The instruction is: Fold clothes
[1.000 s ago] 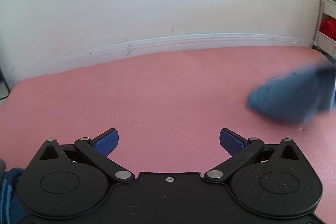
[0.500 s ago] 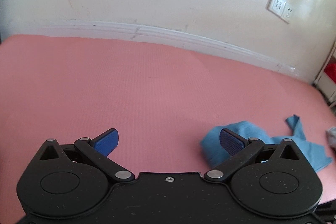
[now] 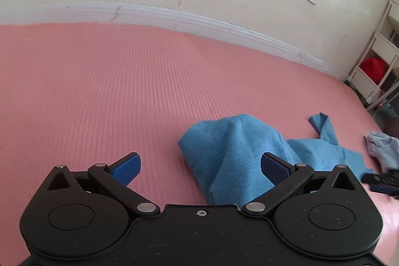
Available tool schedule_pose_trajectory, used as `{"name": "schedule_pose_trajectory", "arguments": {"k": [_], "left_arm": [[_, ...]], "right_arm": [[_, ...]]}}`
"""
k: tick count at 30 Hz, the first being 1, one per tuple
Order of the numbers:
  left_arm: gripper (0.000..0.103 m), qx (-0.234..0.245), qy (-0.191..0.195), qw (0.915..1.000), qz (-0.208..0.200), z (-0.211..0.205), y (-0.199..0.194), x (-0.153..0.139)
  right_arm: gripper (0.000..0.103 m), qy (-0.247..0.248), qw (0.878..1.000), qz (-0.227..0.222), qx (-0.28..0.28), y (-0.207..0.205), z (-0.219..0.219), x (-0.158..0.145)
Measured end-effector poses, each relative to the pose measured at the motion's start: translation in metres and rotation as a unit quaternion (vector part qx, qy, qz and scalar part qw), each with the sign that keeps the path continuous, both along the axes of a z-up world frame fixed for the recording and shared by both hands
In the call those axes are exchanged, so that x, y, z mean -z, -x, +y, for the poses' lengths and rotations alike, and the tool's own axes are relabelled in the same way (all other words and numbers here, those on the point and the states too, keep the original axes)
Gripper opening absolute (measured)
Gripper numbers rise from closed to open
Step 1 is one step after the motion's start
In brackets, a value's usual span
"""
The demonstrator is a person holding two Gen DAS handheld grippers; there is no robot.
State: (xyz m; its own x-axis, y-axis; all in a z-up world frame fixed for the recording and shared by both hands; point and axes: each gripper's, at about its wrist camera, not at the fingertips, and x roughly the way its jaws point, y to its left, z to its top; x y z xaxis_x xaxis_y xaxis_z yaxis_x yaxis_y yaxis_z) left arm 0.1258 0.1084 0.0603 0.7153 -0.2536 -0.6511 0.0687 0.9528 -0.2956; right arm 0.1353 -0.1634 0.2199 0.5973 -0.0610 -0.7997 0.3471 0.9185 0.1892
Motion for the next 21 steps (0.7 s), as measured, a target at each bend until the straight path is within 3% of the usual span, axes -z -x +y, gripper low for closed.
{"name": "schedule_pose_trajectory", "arguments": {"k": [4,8,10,11,12,13,17,21], "left_arm": [[0.102,-0.002,0.000,1.0000,0.001,-0.006,-0.007,-0.002],[0.102,0.007,0.005,1.0000,-0.003,-0.007,-0.007,-0.009],[0.102,0.002,-0.002,1.0000,-0.008,-0.007,-0.004,-0.013],[0.102,0.000,0.000,1.0000,-0.007,-0.005,-0.003,-0.014],[0.102,-0.004,0.004,1.0000,-0.005,-0.002,-0.002,-0.016],[0.102,-0.008,0.008,0.9999,-0.004,0.001,-0.001,-0.017],[0.102,-0.012,0.004,0.9997,-0.020,0.015,0.004,-0.027],[0.102,-0.038,-0.002,0.9988,-0.032,0.038,0.008,-0.036]], "right_arm": [[0.048,-0.028,0.991,-0.012,0.128,-0.015,-0.020,0.037],[0.051,-0.060,0.980,-0.014,0.188,-0.015,-0.021,0.058],[0.050,-0.063,0.980,-0.023,0.189,0.001,-0.026,0.046],[0.037,-0.067,0.980,-0.023,0.185,0.002,-0.026,0.043],[0.017,-0.073,0.981,-0.021,0.181,0.000,-0.024,0.042],[0.011,-0.085,0.980,-0.026,0.180,-0.001,-0.026,0.038],[0.006,-0.144,0.971,-0.056,0.181,-0.004,-0.036,0.018],[0.006,-0.156,0.976,-0.109,0.103,-0.007,-0.022,-0.033]]}}
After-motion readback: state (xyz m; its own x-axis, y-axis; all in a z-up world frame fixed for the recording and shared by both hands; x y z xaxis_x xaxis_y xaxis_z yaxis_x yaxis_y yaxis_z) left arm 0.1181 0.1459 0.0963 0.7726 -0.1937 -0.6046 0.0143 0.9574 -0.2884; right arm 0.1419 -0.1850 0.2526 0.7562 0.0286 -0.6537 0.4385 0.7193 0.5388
